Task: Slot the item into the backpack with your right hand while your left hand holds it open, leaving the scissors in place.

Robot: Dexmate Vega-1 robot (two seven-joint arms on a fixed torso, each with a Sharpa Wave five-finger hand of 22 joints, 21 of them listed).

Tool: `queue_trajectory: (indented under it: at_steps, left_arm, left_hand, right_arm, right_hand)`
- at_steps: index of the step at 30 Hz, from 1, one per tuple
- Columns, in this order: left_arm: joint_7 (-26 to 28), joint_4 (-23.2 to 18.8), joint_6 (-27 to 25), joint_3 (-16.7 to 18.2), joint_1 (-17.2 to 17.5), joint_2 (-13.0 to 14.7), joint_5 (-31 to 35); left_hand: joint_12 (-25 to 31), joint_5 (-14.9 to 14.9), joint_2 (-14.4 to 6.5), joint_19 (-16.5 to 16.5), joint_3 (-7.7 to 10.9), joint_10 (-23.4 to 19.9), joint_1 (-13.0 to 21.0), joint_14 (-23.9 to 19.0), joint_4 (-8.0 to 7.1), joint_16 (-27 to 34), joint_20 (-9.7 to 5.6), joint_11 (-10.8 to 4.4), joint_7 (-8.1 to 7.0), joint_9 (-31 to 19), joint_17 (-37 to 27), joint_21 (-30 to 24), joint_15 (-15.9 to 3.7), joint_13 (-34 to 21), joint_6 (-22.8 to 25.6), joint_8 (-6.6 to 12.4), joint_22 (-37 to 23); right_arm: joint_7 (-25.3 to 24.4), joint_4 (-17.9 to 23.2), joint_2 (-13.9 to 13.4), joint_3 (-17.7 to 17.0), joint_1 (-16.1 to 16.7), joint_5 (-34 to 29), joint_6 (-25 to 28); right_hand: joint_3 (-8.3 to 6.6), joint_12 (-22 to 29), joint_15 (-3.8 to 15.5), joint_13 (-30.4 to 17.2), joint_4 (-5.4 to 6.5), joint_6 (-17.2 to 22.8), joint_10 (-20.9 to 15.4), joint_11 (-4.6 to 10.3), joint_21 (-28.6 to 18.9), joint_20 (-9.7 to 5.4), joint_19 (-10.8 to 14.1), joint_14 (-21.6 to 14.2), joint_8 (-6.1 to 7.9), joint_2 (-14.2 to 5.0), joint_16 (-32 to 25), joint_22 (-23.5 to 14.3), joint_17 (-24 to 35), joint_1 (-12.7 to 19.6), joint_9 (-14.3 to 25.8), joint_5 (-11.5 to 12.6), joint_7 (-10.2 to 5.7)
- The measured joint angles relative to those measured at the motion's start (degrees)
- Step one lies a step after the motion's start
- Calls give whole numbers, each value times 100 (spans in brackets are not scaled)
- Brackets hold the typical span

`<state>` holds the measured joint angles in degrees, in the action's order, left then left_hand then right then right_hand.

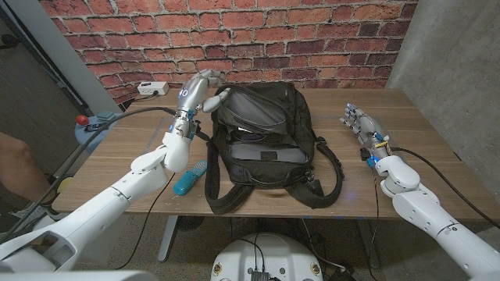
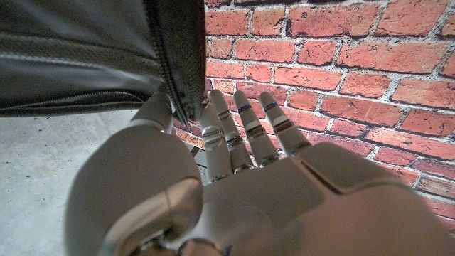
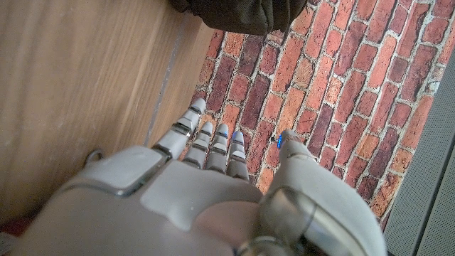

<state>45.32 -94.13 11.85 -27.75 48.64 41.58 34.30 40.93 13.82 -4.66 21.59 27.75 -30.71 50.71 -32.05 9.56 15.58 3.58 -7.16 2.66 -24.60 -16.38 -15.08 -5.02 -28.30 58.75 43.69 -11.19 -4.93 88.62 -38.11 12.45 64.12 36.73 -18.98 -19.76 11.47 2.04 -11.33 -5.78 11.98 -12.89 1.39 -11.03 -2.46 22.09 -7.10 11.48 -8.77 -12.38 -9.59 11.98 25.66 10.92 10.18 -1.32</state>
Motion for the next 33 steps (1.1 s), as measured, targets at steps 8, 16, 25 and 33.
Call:
queue_trajectory:
  at_steps: [8, 16, 25, 33]
  left_arm:
    - [-113, 119, 45, 8, -120, -51, -114]
    - [-197, 329, 159, -42, -334, -143, -203]
    - [-371, 717, 355, -217, -747, -311, -321]
    - [-515, 1109, 663, -424, -1134, -501, -368]
  left_hand:
    - [43, -13, 0, 0, 24, -32, 0, 0, -24, 0, 0, -32, 22, -27, 0, 0, 0, -28, -22, 0, 0]
    - [43, -13, 0, 0, 40, -32, 0, -22, -9, -34, 0, -32, 22, -11, 1, 0, -22, -54, -22, 34, 0]
    - [43, -13, 6, -32, 57, -31, 6, -31, -24, -55, -31, -31, 22, -26, -17, 0, -31, -72, -22, 46, 0]
    - [89, -13, 6, -31, 56, -31, 6, -30, -24, -55, -31, -31, 21, -10, -26, 0, -31, -80, -22, 46, 0]
  right_arm:
    - [-194, 138, -157, -12, 45, -211, 175]
    - [-369, 262, -272, -36, 115, -355, 316]
    - [-570, 436, -394, -94, 247, -486, 503]
    - [-827, 618, -493, -141, 379, -715, 652]
  right_hand:
    - [-49, 64, 3, -24, -112, 176, -171, -94, -24, -12, 133, -148, 39, -7, 0, 0, -27, 158, 16, 0, 73]
    - [-48, 64, 31, -33, -158, 215, -232, -95, -24, -9, 194, -175, 62, -8, 0, 0, -26, 204, 16, 0, 71]
    - [-113, 108, 12, -55, -286, 372, -372, -98, -67, -14, 402, -383, 83, 21, -69, -1, -53, 402, 15, 23, 84]
    - [-164, 152, 23, -63, -404, 534, -550, -188, -112, -31, 746, -617, 83, 116, -99, -1, -80, 746, 15, 23, 184]
